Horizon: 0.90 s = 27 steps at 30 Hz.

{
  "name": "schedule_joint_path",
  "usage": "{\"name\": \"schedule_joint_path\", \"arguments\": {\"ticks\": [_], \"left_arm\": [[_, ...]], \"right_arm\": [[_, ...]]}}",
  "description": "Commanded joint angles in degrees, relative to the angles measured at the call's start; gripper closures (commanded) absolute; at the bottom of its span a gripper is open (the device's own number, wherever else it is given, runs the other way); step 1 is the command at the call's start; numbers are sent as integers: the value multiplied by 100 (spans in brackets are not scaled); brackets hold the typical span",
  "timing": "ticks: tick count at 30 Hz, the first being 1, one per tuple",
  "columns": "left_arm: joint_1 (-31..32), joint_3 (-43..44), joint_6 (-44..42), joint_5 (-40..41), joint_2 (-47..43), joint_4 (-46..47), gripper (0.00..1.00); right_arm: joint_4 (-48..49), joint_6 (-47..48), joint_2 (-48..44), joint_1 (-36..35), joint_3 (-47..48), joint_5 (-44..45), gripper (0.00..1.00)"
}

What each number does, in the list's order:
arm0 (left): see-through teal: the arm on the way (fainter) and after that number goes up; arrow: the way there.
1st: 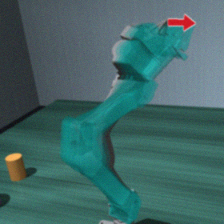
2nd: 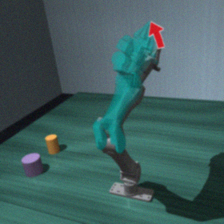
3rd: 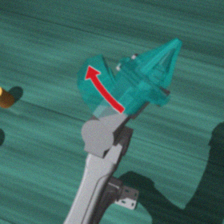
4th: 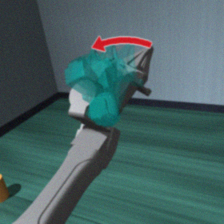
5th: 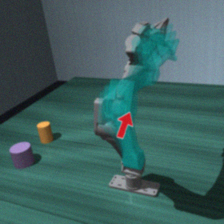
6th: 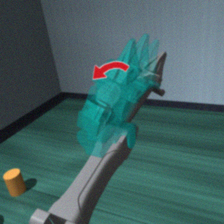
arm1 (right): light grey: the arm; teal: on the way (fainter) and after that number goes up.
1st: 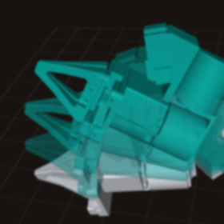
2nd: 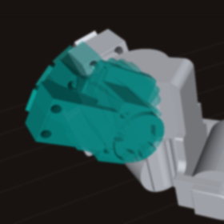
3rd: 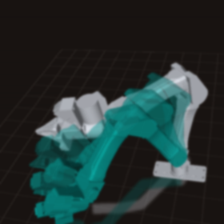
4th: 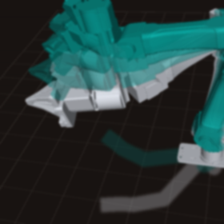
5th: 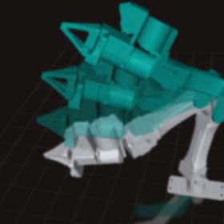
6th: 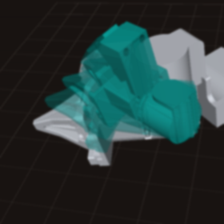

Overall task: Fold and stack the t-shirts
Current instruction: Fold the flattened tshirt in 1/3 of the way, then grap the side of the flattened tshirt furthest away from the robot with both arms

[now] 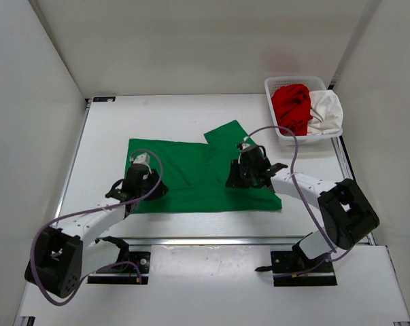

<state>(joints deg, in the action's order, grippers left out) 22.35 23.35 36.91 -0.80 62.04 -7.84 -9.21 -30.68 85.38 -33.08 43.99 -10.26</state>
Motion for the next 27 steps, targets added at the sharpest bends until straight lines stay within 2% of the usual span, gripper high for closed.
{"name": "schedule_joint_path", "arguments": {"ticks": [1, 4, 5, 7, 8, 10, 12, 14, 19, 23, 27], "left_arm": [[-20, 1019, 149, 18, 343, 290, 56], [-247, 1714, 264, -8, 1167, 546, 60], [-388, 1864, 308, -339, 1283, 651, 60], [-966, 2075, 405, -264, 1635, 924, 67], [-1256, 2373, 423, -228, 1905, 811, 73], [-1644, 2864, 353, -333, 2582, 531, 75], [-1918, 3576, 117, 26, 3022, 161, 75], [-2111, 4165, -147, 332, 3671, -189, 67], [-2481, 5520, -658, 738, 4736, -816, 59], [-2595, 5978, -922, 906, 5265, -1115, 54], [-2823, 6032, -870, 784, 5528, -1115, 50]], "right_arm": [[332, 158, 90, 468, 889, -125, 83], [499, 246, 871, 802, 1602, -274, 100], [534, 203, 1144, 934, 1909, -335, 100], [683, 159, 1374, 1048, 2148, -301, 99], [719, 115, 1471, 1110, 2219, -379, 100], [876, 141, 1481, 1102, 2264, -467, 100], [886, 176, 1411, 1059, 2141, -538, 99], [1149, 141, 1350, 1023, 2036, -529, 98], [1308, 62, 1305, 909, 1719, -643, 93], [1282, 211, 1226, 795, 1718, -678, 91], [1317, 211, 1226, 794, 1683, -750, 91]]}}
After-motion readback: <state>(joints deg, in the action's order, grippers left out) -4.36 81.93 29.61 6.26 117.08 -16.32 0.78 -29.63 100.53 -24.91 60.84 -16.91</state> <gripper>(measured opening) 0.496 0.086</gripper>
